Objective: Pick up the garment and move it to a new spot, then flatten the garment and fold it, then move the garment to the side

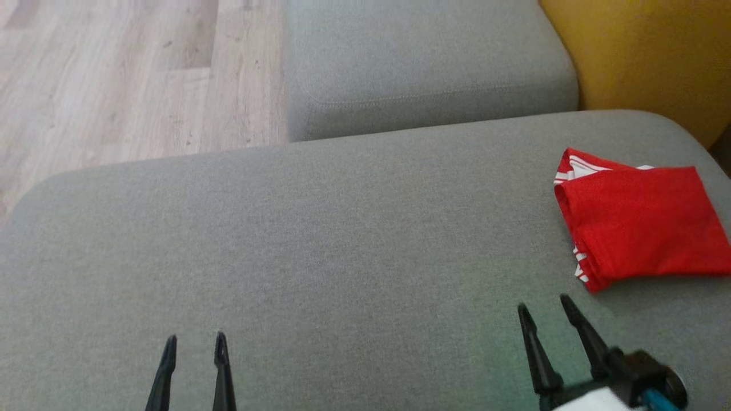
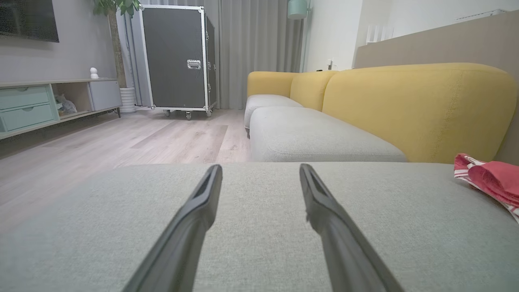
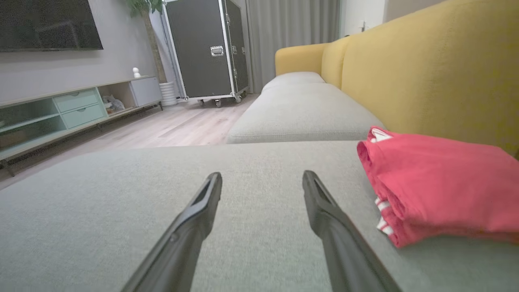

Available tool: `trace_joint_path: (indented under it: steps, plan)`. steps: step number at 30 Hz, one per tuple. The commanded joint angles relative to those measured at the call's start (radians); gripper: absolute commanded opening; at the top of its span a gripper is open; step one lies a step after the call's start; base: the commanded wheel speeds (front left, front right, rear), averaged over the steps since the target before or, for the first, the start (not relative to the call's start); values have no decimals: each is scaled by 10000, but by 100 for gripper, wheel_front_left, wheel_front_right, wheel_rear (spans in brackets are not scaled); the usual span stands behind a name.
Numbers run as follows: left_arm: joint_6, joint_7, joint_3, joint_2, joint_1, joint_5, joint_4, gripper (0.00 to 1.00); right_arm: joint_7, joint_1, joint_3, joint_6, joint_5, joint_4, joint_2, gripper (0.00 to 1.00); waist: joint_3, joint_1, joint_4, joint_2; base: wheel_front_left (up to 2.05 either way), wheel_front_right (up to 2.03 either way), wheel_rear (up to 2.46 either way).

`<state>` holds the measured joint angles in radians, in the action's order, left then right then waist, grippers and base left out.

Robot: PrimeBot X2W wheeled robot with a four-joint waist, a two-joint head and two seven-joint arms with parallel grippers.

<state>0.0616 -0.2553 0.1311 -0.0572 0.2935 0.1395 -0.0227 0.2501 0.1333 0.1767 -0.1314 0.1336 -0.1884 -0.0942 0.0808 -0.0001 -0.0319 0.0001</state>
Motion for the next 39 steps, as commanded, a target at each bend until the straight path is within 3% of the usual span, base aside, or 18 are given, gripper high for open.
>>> trace_joint_path:
  steps: [1,17,18,23,39]
  plan:
    - [42,-65,-436,70,-66,-22,-300,100,114,43,9,7,-187,456,87,100,196,1,64,-1,0,0,0]
    - [-4,-65,-853,70,259,71,-195,100,116,379,-244,7,-472,434,364,100,542,1,12,-1,0,0,0]
    - [-2,2,-476,2,624,100,136,0,2,652,-441,0,-456,102,384,0,546,1,11,-1,0,0,0]
    - [-7,15,-368,10,661,183,891,0,-44,829,-421,0,-368,-617,384,0,540,1,13,-1,0,0,0]
    - [-232,346,-480,-90,105,2060,1102,0,-369,440,-585,1,1579,-606,287,0,373,1,49,-1,0,0,0]
